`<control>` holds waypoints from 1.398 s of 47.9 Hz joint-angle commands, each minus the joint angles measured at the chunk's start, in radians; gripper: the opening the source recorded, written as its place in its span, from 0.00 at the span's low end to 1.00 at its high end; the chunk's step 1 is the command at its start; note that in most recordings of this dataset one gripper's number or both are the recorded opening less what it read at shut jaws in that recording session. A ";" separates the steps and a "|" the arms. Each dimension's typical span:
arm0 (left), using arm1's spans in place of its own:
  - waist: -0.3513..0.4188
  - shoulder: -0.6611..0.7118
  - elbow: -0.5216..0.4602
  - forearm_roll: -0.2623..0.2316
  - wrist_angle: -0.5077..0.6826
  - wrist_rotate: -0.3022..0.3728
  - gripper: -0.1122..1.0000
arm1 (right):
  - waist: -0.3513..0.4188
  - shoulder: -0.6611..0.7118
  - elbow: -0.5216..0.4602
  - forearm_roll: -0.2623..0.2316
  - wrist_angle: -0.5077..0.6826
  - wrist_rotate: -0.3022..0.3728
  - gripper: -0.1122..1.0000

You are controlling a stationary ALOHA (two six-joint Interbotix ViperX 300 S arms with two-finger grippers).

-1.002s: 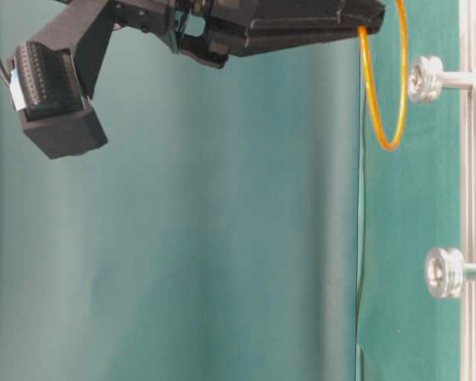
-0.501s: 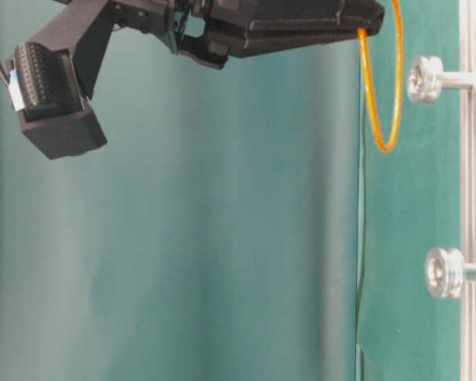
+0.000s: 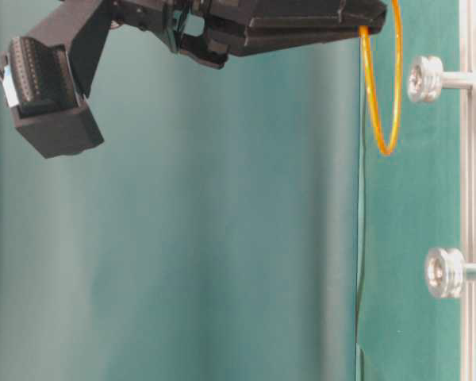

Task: Hook the rubber onto the shaft.
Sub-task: 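Lift the band with the right gripper and carry it left along the rail, then loop the band over the right metal peg, moving the right gripper leftward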

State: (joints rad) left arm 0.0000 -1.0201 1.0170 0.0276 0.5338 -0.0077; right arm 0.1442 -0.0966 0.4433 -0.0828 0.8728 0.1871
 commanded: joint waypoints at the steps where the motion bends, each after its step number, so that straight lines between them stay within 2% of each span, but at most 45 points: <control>1: 0.003 0.009 -0.029 0.003 -0.006 0.000 0.10 | 0.011 -0.006 -0.015 0.003 -0.006 0.002 0.18; 67: 0.003 0.009 -0.029 0.002 -0.006 -0.002 0.10 | 0.083 -0.002 -0.020 0.015 -0.029 0.003 0.18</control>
State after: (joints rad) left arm 0.0000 -1.0201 1.0170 0.0276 0.5338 -0.0077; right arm 0.2163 -0.0890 0.4433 -0.0736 0.8483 0.1887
